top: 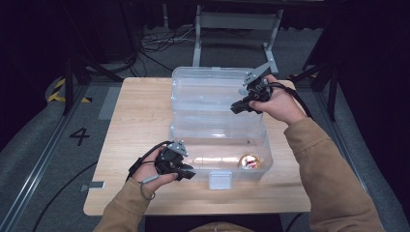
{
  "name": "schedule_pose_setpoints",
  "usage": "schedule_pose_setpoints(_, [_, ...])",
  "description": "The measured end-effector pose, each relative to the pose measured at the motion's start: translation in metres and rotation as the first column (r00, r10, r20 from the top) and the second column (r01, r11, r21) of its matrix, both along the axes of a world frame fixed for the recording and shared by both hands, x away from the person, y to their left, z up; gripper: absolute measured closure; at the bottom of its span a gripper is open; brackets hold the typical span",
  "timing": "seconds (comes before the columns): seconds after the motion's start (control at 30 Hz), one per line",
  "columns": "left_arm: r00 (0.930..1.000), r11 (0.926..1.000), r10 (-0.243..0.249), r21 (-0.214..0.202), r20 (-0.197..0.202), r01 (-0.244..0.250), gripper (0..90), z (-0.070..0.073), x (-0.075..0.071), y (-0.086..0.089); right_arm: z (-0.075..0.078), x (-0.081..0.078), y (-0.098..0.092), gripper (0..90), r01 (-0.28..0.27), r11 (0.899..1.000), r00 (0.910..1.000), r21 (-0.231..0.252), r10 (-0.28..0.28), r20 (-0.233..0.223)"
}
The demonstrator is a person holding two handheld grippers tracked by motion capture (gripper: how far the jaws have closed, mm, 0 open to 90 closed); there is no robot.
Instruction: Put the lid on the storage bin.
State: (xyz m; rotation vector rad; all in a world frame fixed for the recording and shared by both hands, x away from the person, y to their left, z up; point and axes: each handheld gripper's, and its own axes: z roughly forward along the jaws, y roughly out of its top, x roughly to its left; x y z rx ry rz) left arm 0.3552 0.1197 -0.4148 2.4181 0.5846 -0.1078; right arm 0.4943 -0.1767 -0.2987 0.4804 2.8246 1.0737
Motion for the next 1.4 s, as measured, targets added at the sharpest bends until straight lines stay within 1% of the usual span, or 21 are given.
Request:
schedule_pose_setpoints(0.27, [1.0, 1.0, -0.002, -0.004, 0.001, 0.002, 73.8, 0.0, 0.0, 0.0, 0.002, -0.008, 0.0, 82.7, -0.01, 1.0, 0.9999, -0.007, 0.01, 0.008])
schedule_pose_setpoints(0.53, [1.0, 1.0, 0.0, -0.002, 0.001, 0.0, 73.7, 0.0, 0.0, 0.0, 0.004, -0.019, 0.0, 82.7, -0.027, 0.999, 0.9994, -0.018, 0.027, 0.02])
schedule_pose_setpoints(0.6, [1.0, 1.0, -0.001, 0.0, 0.0, 0.001, 73.6, 0.0, 0.0, 0.0, 0.004, -0.021, 0.0, 82.8, -0.035, 0.999, 0.9989, -0.027, 0.036, 0.032])
schedule_pose_setpoints(0.73, [1.0, 0.9999, 0.005, 0.01, 0.007, -0.005, 73.6, 0.0, 0.0, 0.0, 0.004, -0.026, 0.001, 82.7, -0.043, 0.999, 0.9983, -0.033, 0.044, 0.039])
schedule_pose_setpoints(0.9, [1.0, 1.0, 0.002, -0.001, -0.001, -0.002, 73.5, 0.0, 0.0, 0.001, 0.004, -0.03, 0.0, 82.7, -0.05, 0.998, 0.9977, -0.035, 0.051, 0.044])
schedule_pose_setpoints(0.93, [1.0, 1.0, 0.006, 0.0, 0.003, -0.006, 73.5, 0.0, 0.0, 0.001, 0.004, -0.031, 0.0, 82.7, -0.053, 0.998, 0.9975, -0.033, 0.055, 0.045])
schedule_pose_setpoints(1.1, [0.9999, 0.9999, 0.011, -0.001, -0.006, -0.011, 73.3, -0.001, 0.0, 0.001, 0.005, -0.037, 0.0, 82.6, -0.061, 0.997, 0.9964, -0.044, 0.063, 0.057])
schedule_pose_setpoints(1.4, [1.0, 1.0, 0.007, -0.003, -0.006, -0.007, 73.2, -0.001, 0.0, 0.002, 0.004, -0.044, 0.0, 82.6, -0.069, 0.996, 0.9953, -0.051, 0.073, 0.064])
